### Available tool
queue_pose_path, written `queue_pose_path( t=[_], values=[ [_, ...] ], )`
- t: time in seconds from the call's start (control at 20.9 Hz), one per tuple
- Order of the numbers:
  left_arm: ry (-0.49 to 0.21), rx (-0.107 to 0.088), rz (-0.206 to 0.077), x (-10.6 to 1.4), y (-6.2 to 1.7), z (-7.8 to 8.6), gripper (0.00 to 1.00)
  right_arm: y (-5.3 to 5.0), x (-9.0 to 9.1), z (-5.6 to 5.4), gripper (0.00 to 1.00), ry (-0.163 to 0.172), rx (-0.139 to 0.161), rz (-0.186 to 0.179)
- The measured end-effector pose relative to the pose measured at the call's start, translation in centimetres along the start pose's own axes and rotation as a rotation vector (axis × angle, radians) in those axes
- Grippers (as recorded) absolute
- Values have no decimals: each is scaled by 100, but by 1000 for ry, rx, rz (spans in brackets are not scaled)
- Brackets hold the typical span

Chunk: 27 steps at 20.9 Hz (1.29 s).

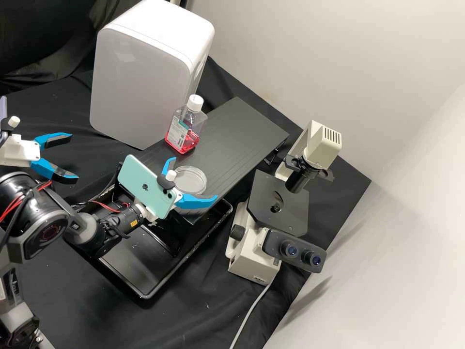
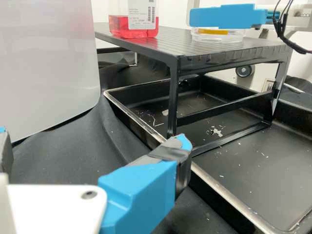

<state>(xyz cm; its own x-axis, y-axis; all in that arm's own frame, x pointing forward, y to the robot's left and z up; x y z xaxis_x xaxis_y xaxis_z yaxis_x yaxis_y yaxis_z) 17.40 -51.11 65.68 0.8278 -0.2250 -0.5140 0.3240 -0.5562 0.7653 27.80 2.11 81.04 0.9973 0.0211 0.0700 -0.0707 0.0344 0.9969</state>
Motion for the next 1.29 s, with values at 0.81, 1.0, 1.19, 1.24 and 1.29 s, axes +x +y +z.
queue_pose_path(
  t=[0.81, 1.0, 1.19, 1.24, 1.29],
  values=[
    [-9, 2, -3, -4, -8, 22, 100, -52, 8, 9, 0, 0, -2, -16],
    [-9, 2, -3, -4, -8, 22, 100, -52, 8, 7, 0, 2, -3, -16],
    [-9, 2, -3, -4, -8, 22, 100, -53, 8, 6, 0, 3, -3, -17],
    [-9, 2, -3, -4, -8, 22, 100, -53, 8, 6, 0, 3, -3, -17],
    [-9, 2, -3, -4, -8, 22, 100, -53, 8, 6, 0, 3, -3, -17]
  ],
)
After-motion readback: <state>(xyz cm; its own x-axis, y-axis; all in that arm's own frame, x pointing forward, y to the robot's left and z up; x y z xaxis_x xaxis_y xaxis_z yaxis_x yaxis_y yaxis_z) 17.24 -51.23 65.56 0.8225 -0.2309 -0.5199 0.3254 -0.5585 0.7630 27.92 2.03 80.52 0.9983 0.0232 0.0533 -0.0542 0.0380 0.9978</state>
